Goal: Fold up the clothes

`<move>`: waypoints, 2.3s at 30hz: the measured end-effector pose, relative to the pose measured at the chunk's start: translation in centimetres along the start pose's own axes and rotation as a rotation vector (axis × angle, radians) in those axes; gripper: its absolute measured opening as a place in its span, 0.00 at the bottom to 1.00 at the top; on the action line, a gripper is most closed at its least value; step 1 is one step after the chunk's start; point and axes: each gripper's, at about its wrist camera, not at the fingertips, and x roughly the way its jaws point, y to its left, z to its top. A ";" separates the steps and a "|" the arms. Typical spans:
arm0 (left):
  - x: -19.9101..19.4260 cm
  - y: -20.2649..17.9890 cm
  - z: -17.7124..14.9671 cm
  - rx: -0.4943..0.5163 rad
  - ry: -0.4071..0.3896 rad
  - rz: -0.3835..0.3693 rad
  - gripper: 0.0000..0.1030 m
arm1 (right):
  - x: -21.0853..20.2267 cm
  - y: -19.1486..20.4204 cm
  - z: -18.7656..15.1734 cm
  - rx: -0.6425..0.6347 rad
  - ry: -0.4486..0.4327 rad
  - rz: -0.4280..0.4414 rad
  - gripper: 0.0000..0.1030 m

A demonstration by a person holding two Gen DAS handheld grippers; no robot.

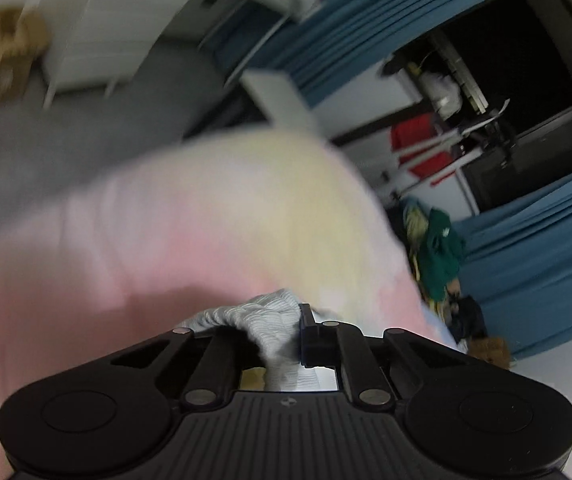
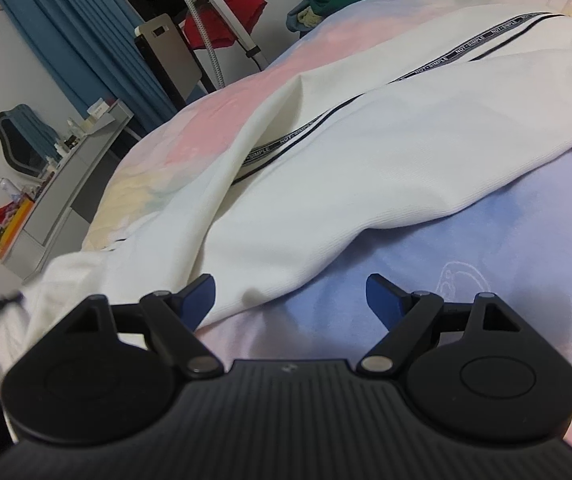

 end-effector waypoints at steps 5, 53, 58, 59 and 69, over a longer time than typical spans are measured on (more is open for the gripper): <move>-0.6 -8.5 5.9 0.118 -0.047 0.006 0.09 | 0.4 -0.2 0.3 0.018 -0.018 -0.008 0.82; -0.6 -10.2 -12.9 0.805 -0.059 0.066 0.79 | -1.4 0.8 2.6 -0.089 -0.219 -0.068 0.82; -2.1 -13.7 -20.4 0.901 -0.065 0.053 0.79 | -3.7 1.7 1.6 -0.143 -0.252 -0.070 0.82; -2.2 -14.0 -21.5 0.902 -0.069 0.057 0.79 | -4.0 1.9 1.6 -0.152 -0.256 -0.067 0.82; -0.9 -13.5 -26.7 0.909 -0.093 0.172 0.79 | -4.4 2.8 0.4 -0.184 -0.249 -0.050 0.82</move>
